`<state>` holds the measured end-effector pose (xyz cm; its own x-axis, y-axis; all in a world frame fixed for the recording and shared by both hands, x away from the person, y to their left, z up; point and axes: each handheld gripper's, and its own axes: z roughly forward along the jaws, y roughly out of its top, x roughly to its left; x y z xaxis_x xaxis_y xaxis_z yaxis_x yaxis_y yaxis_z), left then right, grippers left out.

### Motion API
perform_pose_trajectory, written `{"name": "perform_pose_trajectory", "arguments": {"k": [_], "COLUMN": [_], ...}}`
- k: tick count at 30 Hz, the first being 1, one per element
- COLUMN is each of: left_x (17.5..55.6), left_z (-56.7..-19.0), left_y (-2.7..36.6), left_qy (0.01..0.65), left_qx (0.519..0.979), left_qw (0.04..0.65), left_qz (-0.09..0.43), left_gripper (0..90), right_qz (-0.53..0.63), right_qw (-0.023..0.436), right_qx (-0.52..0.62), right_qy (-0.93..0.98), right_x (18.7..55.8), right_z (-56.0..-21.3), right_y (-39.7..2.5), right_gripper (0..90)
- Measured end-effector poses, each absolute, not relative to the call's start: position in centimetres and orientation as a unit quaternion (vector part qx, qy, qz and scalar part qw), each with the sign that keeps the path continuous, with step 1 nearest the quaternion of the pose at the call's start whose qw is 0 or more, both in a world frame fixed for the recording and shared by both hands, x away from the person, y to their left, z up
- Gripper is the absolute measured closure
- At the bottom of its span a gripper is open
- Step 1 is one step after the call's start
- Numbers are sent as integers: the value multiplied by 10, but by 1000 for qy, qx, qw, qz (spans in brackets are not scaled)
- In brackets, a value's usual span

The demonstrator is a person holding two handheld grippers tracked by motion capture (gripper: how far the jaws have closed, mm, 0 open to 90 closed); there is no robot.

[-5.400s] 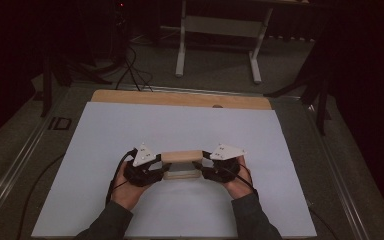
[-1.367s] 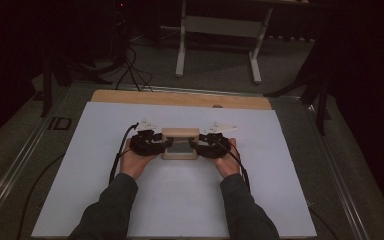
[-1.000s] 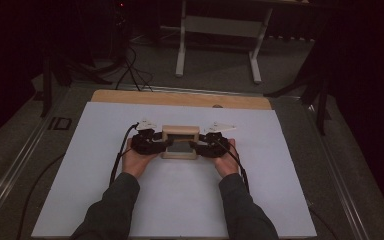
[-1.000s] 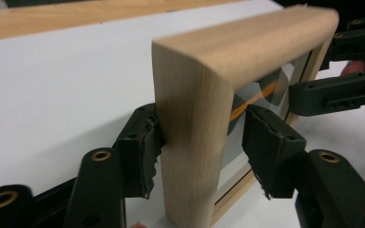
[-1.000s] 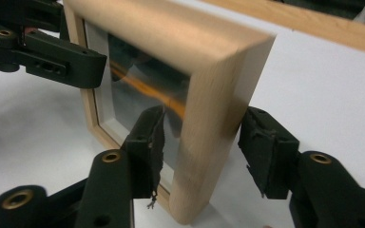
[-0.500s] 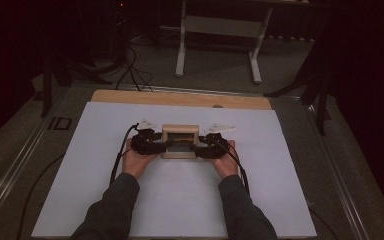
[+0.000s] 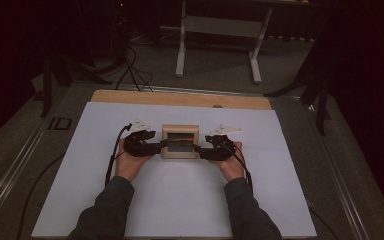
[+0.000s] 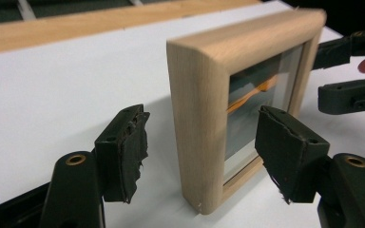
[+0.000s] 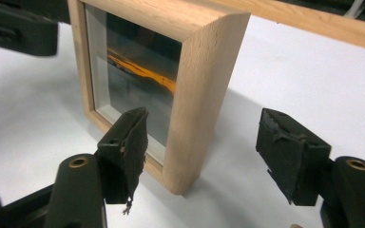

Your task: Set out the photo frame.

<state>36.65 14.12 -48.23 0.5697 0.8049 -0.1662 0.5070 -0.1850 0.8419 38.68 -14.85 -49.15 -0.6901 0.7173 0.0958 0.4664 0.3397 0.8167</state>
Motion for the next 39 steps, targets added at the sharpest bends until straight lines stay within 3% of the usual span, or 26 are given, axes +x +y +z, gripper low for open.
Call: {"name": "perform_pose_trajectory", "arguments": {"k": [22, 39], "left_x": [320, 282], "left_z": [-455, -457], "left_y": [178, 215], "left_qy": [404, 407], "left_qx": [743, 734], "left_qw": [493, 494], "left_qz": [203, 229], "left_gripper": [336, 327], "right_qz": [474, 487], "right_qw": [179, 220], "right_qx": [331, 329], "right_qy": [796, 779], "right_x": [346, 298], "right_z": [-458, -458], "right_y": [-188, -245], "right_gripper": [286, 289]}}
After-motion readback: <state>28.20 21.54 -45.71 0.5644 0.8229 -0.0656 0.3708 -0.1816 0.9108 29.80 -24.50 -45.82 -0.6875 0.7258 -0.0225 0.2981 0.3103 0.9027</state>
